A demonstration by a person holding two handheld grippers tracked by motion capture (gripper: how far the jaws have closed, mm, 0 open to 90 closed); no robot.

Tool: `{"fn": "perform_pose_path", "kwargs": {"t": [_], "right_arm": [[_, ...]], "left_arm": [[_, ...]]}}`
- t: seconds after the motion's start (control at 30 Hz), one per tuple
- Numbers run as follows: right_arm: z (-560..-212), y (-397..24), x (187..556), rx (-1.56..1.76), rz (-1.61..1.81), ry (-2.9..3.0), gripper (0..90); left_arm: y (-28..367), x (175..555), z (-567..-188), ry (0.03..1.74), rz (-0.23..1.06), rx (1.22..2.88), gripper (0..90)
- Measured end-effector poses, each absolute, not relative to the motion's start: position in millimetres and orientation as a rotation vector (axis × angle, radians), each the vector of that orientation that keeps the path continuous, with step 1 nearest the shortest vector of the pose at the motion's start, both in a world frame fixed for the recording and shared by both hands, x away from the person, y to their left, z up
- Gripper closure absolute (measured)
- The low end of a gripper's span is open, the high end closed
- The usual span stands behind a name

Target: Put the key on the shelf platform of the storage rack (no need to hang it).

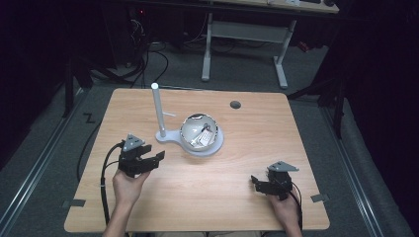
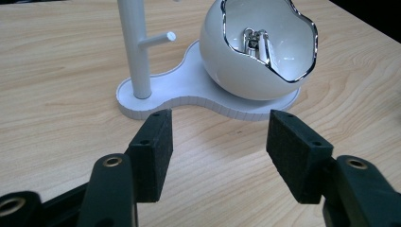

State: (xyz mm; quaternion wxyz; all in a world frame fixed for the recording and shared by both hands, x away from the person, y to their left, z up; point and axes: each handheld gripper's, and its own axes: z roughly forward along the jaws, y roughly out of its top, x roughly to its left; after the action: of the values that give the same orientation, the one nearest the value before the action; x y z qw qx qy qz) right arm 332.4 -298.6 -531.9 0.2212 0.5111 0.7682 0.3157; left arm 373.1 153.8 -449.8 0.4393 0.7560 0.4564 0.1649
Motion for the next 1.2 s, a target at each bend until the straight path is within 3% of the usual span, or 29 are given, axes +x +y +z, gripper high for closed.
{"fn": "perform_pose_path", "kwargs": {"t": [1.2], "right_arm": [[-532,-299,332,1.412,0.872,2.124,21.7]], "left_arm": [[148,351,-480,1.153,0.332,1.908,40.7]]}}
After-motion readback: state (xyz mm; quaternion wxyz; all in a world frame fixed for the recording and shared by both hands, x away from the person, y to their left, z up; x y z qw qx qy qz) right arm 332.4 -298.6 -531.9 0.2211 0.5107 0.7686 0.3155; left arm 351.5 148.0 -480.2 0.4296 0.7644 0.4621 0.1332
